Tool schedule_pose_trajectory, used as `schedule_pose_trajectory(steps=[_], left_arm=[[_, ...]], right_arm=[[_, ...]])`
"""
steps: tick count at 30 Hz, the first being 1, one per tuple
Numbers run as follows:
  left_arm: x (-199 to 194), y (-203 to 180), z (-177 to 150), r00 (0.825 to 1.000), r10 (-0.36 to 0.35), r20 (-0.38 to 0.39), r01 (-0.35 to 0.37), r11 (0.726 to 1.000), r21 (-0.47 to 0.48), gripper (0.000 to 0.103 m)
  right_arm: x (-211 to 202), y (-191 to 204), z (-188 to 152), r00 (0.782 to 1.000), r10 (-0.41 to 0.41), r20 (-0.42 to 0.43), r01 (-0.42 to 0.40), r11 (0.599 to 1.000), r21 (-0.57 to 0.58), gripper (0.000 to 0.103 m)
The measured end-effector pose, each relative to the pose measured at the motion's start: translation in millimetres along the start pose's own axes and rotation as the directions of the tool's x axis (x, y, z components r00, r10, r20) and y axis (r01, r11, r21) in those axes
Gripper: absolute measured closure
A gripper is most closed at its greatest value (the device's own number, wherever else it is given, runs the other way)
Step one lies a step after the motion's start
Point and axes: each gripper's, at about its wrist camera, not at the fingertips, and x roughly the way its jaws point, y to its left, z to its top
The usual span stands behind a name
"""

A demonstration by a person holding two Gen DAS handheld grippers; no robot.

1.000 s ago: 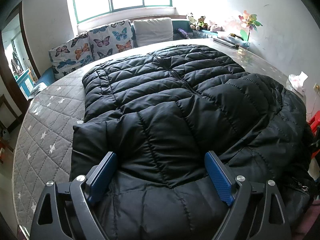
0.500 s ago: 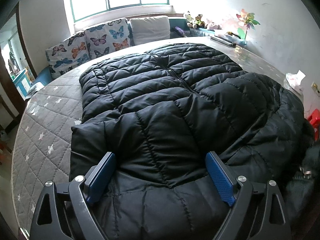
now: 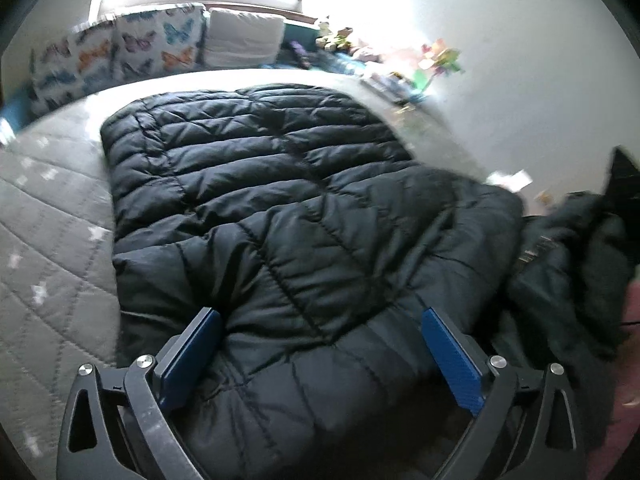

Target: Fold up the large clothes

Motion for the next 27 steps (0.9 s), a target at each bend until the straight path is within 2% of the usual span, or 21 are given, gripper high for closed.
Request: schedule_pose_trajectory(steps=[2, 5, 10, 13, 18, 25, 27], left_arm=[[-7.5, 12.3, 2.9, 0.996, -0.084, 0.007, 0.084, 0.996, -0.043, 0.000], [-18.2, 35.6, 8.7, 0.978, -0.207, 0.016, 0.207, 0.969, -0.137, 0.000], [-31.8, 60.1, 18.1, 0.944, -0.325, 0.054, 0.329, 0.921, -0.207, 0.000], [-38.2, 73.3, 22.1, 0.915, -0.394, 0.093, 0.404, 0.882, -0.244, 0.000], [-48.0, 91.7, 32.9, 0.871, -0.460, 0.174, 0.491, 0.832, -0.259, 0.000], [-59.1, 127.9, 62.8, 0.834, -0.484, 0.266, 0.548, 0.783, -0.294, 0.000], [-61.7, 142.1, 72.9, 0.834, -0.471, 0.287, 0.548, 0.769, -0.328, 0.000]], right_arm=[[-0.2, -6.8, 9.9, 1.000, -0.008, 0.020, 0.007, 1.000, 0.018, 0.086], [4.3, -19.5, 26.8, 0.998, -0.022, 0.052, 0.020, 0.999, 0.040, 0.086], [19.7, -50.1, 52.3, 0.995, -0.037, 0.097, 0.027, 0.994, 0.105, 0.086], [31.9, -72.0, 66.9, 0.992, -0.047, 0.118, 0.031, 0.990, 0.141, 0.086], [56.7, -103.3, 87.2, 0.988, -0.074, 0.133, 0.051, 0.984, 0.169, 0.086], [103.3, -141.9, 112.7, 0.985, -0.128, 0.114, 0.108, 0.980, 0.168, 0.086], [118.1, -153.5, 118.1, 0.986, -0.143, 0.091, 0.126, 0.977, 0.171, 0.086]])
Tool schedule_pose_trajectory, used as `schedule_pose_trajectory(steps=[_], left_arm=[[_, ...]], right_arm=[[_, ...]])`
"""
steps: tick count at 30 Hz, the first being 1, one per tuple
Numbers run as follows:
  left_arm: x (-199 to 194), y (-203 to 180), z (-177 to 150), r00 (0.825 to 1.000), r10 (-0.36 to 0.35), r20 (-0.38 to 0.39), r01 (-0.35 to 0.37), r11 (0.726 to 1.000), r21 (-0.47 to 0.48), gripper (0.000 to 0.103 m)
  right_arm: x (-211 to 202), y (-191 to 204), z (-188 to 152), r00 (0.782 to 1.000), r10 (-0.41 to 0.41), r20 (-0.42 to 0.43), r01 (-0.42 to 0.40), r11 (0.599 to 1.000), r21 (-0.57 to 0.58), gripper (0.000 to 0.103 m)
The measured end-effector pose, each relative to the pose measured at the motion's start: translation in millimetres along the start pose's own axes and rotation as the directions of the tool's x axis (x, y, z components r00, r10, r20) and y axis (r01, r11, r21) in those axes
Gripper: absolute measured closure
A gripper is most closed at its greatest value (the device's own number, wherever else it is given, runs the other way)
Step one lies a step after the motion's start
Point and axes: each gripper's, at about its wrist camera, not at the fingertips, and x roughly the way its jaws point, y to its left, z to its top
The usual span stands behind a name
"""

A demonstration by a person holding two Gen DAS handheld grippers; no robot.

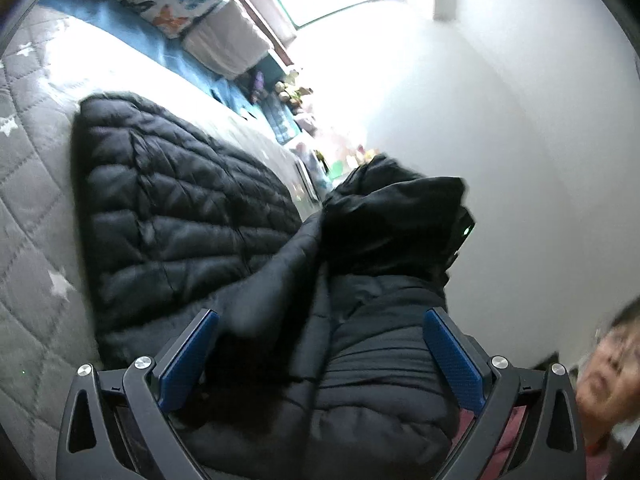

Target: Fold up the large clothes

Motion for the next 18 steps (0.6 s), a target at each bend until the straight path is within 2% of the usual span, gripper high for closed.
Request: schedule_pose_trajectory(steps=[2, 5, 6, 9, 10, 11, 12, 13, 14, 15, 16, 17, 18], left_arm=[[-6.4, 5.5, 15.6, 0.999, 0.046, 0.020, -0.045, 0.999, -0.031, 0.000], [-19.6, 3.7, 39.0, 0.985, 0.153, 0.078, -0.153, 0.988, -0.018, 0.000], [-23.8, 2.0, 46.6, 0.974, 0.202, 0.103, -0.202, 0.979, -0.015, 0.000], [-34.5, -3.6, 63.3, 0.915, 0.360, 0.182, -0.361, 0.932, -0.028, 0.000], [-35.6, -5.8, 67.2, 0.888, 0.413, 0.202, -0.416, 0.909, -0.026, 0.000], [-35.6, -9.4, 72.0, 0.847, 0.481, 0.227, -0.491, 0.871, -0.016, 0.000], [-35.0, -12.5, 74.8, 0.817, 0.522, 0.243, -0.537, 0.844, -0.008, 0.000], [-32.8, -15.5, 77.9, 0.780, 0.570, 0.260, -0.592, 0.806, 0.007, 0.000], [-30.8, -17.9, 80.5, 0.734, 0.619, 0.279, -0.648, 0.762, 0.013, 0.000], [-26.7, -20.0, 83.0, 0.702, 0.648, 0.294, -0.681, 0.732, 0.014, 0.000], [-20.9, -22.3, 86.1, 0.663, 0.681, 0.311, -0.720, 0.694, 0.018, 0.000], [-14.9, -23.9, 88.7, 0.617, 0.714, 0.330, -0.761, 0.649, 0.018, 0.000], [-4.9, -26.2, 89.3, 0.563, 0.747, 0.352, -0.802, 0.597, 0.016, 0.000]], right_arm=[[16.3, -10.1, 4.2, 1.000, -0.014, -0.012, 0.014, 1.000, 0.001, 0.086], [34.4, -24.2, 6.3, 0.998, -0.031, -0.047, 0.032, 0.999, 0.024, 0.086], [39.9, -28.4, 6.5, 0.997, -0.042, -0.058, 0.043, 0.999, 0.027, 0.086], [53.5, -39.7, 5.1, 0.994, -0.070, -0.088, 0.075, 0.996, 0.053, 0.086], [58.5, -44.9, 4.0, 0.992, -0.077, -0.099, 0.084, 0.994, 0.068, 0.086], [62.4, -48.5, 2.6, 0.990, -0.088, -0.108, 0.097, 0.992, 0.077, 0.086], [64.7, -50.9, 1.6, 0.988, -0.093, -0.119, 0.104, 0.991, 0.085, 0.086], [68.0, -53.5, 0.7, 0.986, -0.100, -0.135, 0.113, 0.990, 0.090, 0.086], [70.2, -55.6, -0.2, 0.983, -0.108, -0.146, 0.122, 0.988, 0.094, 0.086], [73.3, -57.0, 0.6, 0.981, -0.113, -0.155, 0.129, 0.987, 0.096, 0.086], [74.9, -59.3, -0.3, 0.979, -0.123, -0.165, 0.141, 0.985, 0.102, 0.086], [76.3, -61.1, -0.4, 0.975, -0.132, -0.177, 0.153, 0.982, 0.110, 0.086], [78.4, -62.8, 0.4, 0.972, -0.140, -0.189, 0.164, 0.979, 0.119, 0.086]])
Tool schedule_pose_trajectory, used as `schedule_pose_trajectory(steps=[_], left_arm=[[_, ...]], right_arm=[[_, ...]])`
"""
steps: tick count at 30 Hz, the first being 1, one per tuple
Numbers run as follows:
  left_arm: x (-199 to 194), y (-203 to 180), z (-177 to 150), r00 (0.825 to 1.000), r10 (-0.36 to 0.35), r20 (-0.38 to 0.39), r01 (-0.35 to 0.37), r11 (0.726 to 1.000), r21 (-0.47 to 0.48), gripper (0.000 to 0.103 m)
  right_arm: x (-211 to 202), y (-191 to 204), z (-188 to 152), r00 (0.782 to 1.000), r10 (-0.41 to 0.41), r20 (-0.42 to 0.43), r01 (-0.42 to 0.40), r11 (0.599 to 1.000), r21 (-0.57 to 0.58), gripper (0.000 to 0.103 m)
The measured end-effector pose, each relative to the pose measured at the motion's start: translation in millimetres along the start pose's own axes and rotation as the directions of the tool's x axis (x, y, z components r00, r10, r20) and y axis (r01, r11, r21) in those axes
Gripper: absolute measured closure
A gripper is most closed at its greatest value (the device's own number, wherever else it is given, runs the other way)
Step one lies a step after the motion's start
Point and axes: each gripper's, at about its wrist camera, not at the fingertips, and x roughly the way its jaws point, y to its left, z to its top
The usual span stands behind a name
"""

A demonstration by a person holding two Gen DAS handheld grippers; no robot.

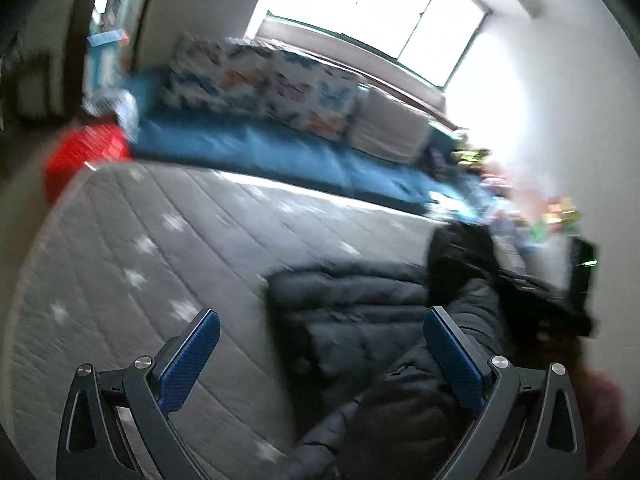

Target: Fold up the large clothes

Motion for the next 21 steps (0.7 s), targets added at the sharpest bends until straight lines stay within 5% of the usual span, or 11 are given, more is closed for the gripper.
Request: schedule_pose_trajectory(steps=[3, 8, 18, 21], left_arm=[[8.5, -17.9, 2.6, 0.986, 0.148, 0.072, -0.153, 0.986, 0.071, 0.000], [20.8, -51.5, -7.4, 0.930, 0.313, 0.191, -0.349, 0.915, 0.204, 0.000], [-3.2, -88.5, -33.8, 0.890, 0.342, 0.303, -0.427, 0.857, 0.288, 0.000], [-10.9, -104.8, -46.5, 0.907, 0.307, 0.288, -0.398, 0.847, 0.352, 0.000]], right_arm=[[7.9, -6.5, 2.9, 0.998, -0.049, -0.037, 0.050, 0.998, 0.027, 0.086], [25.0, -36.9, 5.3, 0.990, -0.086, -0.110, 0.101, 0.985, 0.142, 0.095], [2.8, -37.4, 11.0, 0.994, -0.079, -0.075, 0.092, 0.980, 0.176, 0.095], [-15.1, -30.4, 19.8, 0.996, -0.068, -0.055, 0.076, 0.984, 0.161, 0.094]])
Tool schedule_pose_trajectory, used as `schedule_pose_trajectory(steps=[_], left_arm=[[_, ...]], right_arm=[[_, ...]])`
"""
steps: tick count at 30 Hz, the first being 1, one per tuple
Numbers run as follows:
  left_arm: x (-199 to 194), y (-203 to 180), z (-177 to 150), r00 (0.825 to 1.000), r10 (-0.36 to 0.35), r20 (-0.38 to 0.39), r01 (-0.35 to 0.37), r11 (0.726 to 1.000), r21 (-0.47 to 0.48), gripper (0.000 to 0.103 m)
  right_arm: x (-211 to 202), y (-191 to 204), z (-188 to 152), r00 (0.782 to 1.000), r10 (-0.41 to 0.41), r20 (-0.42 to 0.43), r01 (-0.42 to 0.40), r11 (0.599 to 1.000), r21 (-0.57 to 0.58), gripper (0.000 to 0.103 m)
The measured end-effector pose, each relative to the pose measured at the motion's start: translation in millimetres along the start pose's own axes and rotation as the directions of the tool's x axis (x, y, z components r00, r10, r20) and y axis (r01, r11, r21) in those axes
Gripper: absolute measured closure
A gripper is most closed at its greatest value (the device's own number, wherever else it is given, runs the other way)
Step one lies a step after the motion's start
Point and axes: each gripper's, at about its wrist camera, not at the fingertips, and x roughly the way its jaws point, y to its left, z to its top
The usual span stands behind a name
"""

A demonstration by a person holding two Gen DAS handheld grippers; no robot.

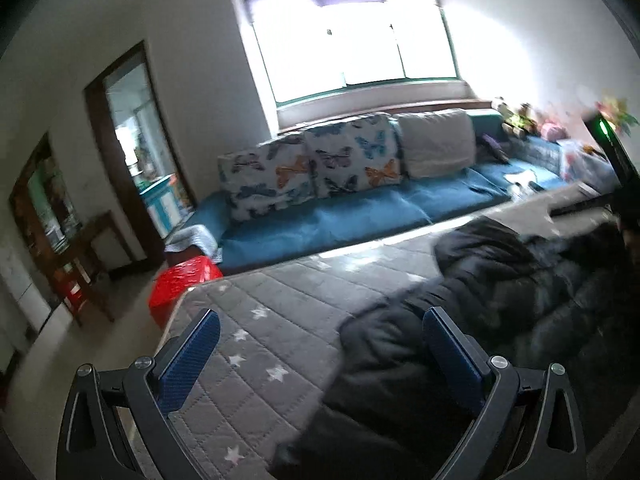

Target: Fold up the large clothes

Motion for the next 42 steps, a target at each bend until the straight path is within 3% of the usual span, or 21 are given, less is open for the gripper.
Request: schedule_pose_trajectory(steps=[2, 4, 6, 10, 13, 22, 30, 34, 38, 42], left_arm=[[-8.1, -5.4, -3.0, 0.999, -0.046, -0.016, 0.046, 0.999, 0.008, 0.002], [-16.9, -7.9, -8.5, 0.994, -0.106, -0.033, 0.106, 0.994, -0.003, 0.012], [-23.4, -8.7, -15.1, 0.989, -0.144, -0.041, 0.144, 0.989, -0.017, 0.018], [-20.5, -8.6, -31.5, 0.988, -0.131, -0.079, 0.129, 0.991, -0.027, 0.022], [-6.8, -4.8, -41.9, 0.980, -0.155, -0.122, 0.145, 0.986, -0.087, 0.020], [66.0, -14.2, -38.6, 0.966, -0.187, -0.180, 0.168, 0.979, -0.113, 0.027], [137.4, -25.7, -22.7, 0.935, -0.230, -0.271, 0.192, 0.969, -0.158, 0.025], [130.1, -20.0, -16.3, 0.935, -0.242, -0.259, 0.202, 0.964, -0.171, 0.025], [97.3, -14.0, -5.1, 0.949, -0.238, -0.208, 0.209, 0.966, -0.154, 0.025], [56.4, -17.5, 4.6, 0.952, -0.271, -0.143, 0.254, 0.959, -0.129, 0.015]], right_arm=[[-19.7, 5.5, -2.8, 1.000, 0.011, -0.002, -0.011, 1.000, -0.021, 0.090], [-34.1, 8.5, -10.9, 1.000, 0.021, -0.013, -0.021, 0.998, -0.057, 0.064], [-48.0, 10.3, -23.8, 1.000, -0.001, -0.004, 0.001, 0.995, -0.104, 0.047], [-57.4, -1.0, -49.8, 0.994, -0.110, -0.026, 0.104, 0.981, -0.166, 0.046], [-45.0, -20.4, -56.9, 0.982, -0.180, -0.062, 0.168, 0.971, -0.168, 0.046], [-13.9, -44.5, -59.0, 0.978, -0.192, -0.088, 0.183, 0.978, -0.096, 0.048], [-1.1, -62.1, -65.9, 0.975, -0.200, -0.093, 0.199, 0.980, -0.023, 0.047], [-19.2, -55.1, -61.4, 0.975, -0.212, -0.062, 0.210, 0.977, -0.032, 0.047], [-45.5, -35.6, -58.2, 0.982, -0.188, -0.013, 0.187, 0.980, -0.066, 0.045], [-57.7, -12.5, -56.2, 0.993, -0.116, -0.003, 0.115, 0.986, -0.118, 0.039]])
